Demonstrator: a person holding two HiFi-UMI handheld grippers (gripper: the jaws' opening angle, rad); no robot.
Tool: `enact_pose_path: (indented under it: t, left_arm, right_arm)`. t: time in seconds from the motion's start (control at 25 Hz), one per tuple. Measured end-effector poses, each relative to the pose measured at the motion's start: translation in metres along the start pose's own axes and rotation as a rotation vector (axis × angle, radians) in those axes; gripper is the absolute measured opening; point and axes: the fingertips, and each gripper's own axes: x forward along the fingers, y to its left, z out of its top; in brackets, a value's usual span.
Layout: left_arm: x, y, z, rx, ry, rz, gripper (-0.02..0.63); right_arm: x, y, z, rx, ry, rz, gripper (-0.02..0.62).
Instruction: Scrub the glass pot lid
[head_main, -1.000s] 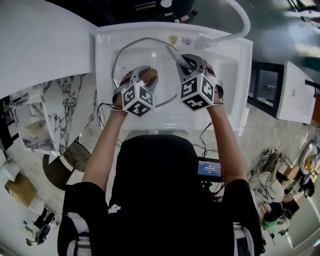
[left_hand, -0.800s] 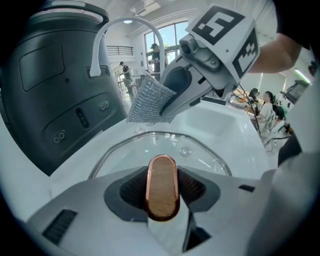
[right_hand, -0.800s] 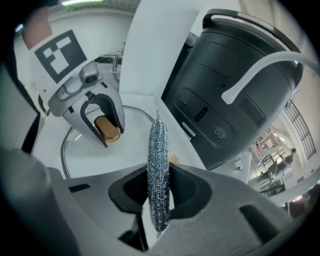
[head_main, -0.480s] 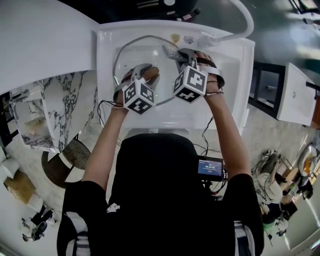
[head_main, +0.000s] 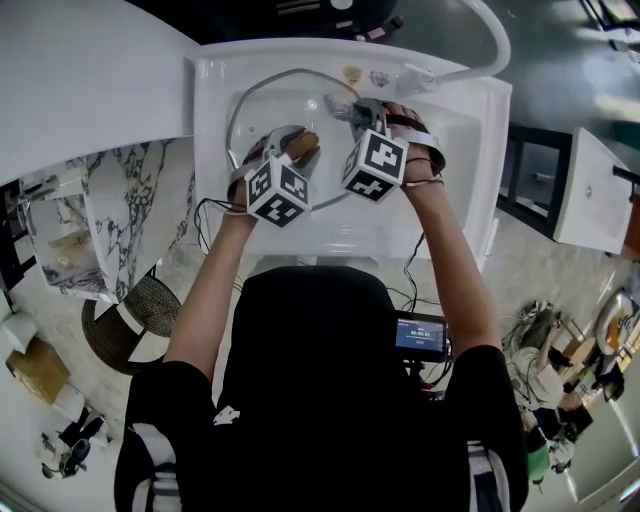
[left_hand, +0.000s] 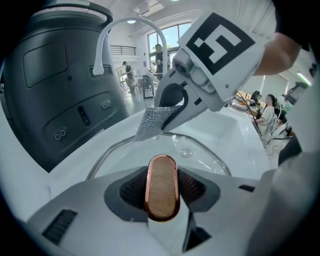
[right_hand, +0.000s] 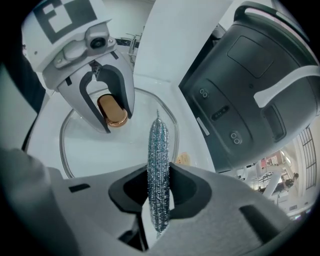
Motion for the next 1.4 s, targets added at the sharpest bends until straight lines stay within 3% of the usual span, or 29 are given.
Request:
enact_pose_path:
  t: [0.72,1.4]
  left_arm:
    - [0.0,-0.001,0.0,0.01,-0.004,-0.005,0.167]
    - [0.0,-0.001,0.0,0.022,0.003,-0.008,0.167]
  right_arm:
    - [-0.005,0.023,-0.002,-0.053,0.009,0.046,0.069]
    - [-0.031,0.076,-0.014,-0.026,0.03,0.155,0.071]
